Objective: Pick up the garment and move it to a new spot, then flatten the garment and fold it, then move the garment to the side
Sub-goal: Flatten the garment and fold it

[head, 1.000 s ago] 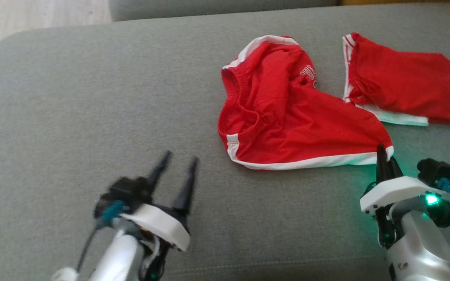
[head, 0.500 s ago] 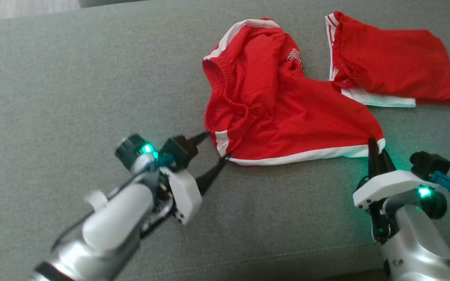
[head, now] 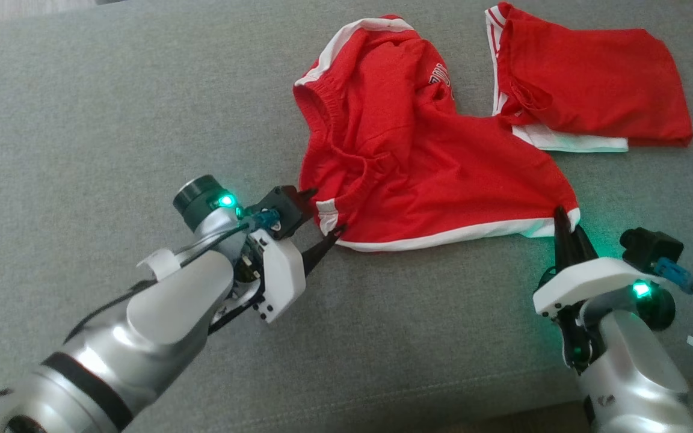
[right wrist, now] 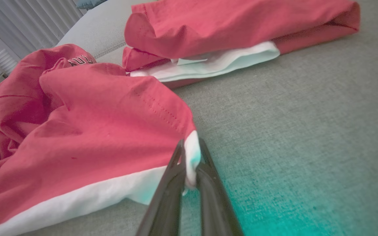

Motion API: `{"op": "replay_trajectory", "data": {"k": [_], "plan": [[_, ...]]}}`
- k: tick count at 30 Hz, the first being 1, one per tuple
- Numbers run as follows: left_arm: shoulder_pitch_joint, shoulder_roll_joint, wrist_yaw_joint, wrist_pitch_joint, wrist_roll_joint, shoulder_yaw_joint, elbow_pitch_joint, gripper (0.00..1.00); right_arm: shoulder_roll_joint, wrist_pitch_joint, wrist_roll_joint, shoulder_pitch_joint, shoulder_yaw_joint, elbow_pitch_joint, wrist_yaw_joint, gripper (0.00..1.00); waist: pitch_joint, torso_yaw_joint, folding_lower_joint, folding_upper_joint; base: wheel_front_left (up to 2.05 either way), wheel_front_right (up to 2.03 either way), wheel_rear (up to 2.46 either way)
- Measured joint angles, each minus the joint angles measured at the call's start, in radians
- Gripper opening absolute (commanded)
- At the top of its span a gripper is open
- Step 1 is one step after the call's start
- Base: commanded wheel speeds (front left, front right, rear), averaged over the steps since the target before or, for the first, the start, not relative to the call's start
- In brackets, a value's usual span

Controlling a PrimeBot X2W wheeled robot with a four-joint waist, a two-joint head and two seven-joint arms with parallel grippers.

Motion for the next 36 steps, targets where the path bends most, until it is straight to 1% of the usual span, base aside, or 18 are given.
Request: {"op": "replay_trajectory", "data": {"k": [9,10,11,17,22,26,31,36], "plan": [[-0.035,0.004,0.000,-0.008,-0.066,-0.080,0.066,1.00,0.000,-0.004,0.016,-0.013,0.019,0.012,0.000,0.00,0.006,-0.015,0.0000,0.0000,0.00,0.00,0.00],[-0.036,0.004,0.000,-0.008,-0.074,-0.085,0.070,0.44,0.000,-0.004,0.016,-0.013,0.020,0.013,0.000,0.00,0.006,-0.015,0.0000,0.0000,0.00,0.00,0.00],[-0.040,0.004,0.000,-0.009,-0.083,-0.089,0.074,0.00,0.000,-0.005,0.016,-0.013,0.020,0.014,0.000,0.00,0.006,-0.016,0.0000,0.0000,0.00,0.00,0.00],[-0.055,0.000,0.000,-0.044,-0.133,-0.088,0.100,0.00,0.000,-0.013,0.016,-0.014,0.017,0.014,0.000,0.00,-0.002,-0.011,0.0000,0.0000,0.00,0.00,0.00],[-0.053,-0.003,0.002,-0.102,-0.199,-0.035,0.114,0.00,0.000,-0.022,0.016,-0.014,0.013,-0.033,0.000,0.00,-0.026,0.005,0.0000,0.0000,0.00,0.00,0.00],[-0.047,0.002,0.012,-0.131,-0.236,0.009,0.093,0.00,0.000,-0.020,-0.005,-0.016,-0.007,-0.096,0.000,0.00,-0.050,0.023,0.0000,0.0000,0.00,0.00,0.00],[-0.038,0.017,0.036,-0.157,-0.276,0.065,0.038,0.00,0.000,0.025,-0.021,-0.035,-0.025,-0.207,0.000,0.00,-0.083,0.048,0.0000,0.0000,0.00,0.00,0.00],[-0.008,0.033,0.054,-0.166,-0.345,0.151,-0.053,0.00,-0.002,0.079,-0.021,-0.055,-0.021,-0.325,0.000,0.00,-0.125,0.068,0.0000,0.0000,0.00,0.00,0.00]]}}
